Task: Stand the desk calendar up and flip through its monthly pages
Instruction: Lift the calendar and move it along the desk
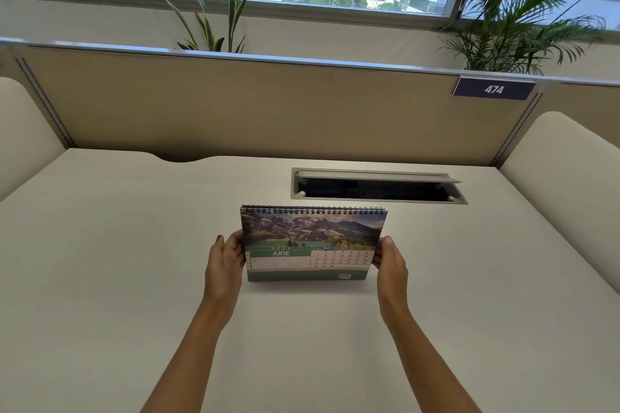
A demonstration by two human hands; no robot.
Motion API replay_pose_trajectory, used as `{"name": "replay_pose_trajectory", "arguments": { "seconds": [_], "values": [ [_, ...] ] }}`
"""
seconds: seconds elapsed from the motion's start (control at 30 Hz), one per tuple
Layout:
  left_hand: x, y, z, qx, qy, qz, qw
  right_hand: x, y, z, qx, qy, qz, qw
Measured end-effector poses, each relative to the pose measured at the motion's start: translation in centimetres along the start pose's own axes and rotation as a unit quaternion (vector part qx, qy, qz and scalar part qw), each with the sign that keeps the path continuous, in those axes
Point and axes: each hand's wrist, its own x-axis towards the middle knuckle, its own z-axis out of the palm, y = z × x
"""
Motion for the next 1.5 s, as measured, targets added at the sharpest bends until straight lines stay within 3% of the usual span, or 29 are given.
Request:
{"name": "replay_pose_trajectory", "arguments": {
  "seconds": [0.2,0.5,0.87,1.5],
  "values": [
    [-0.4,-1.2,-0.2,0.014,0.008,-0.036,0.999,0.6,1.7,0.6,-0.002,-0.044,0.070,0.997],
    [-0.3,-2.7,-0.5,0.009,0.039,-0.076,0.996,1.3,3.2,0.6,0.001,-0.048,0.119,0.992],
    [1.8,-0.9,-1.4,-0.001,0.083,-0.030,0.996,2.6,1.7,3.6,0.029,-0.072,0.110,0.991],
    [16.4,7.5,-6.1,0.050,0.115,0.034,0.991,11.3,-3.7,18.8,0.058,-0.123,0.100,0.986]
  ]
}}
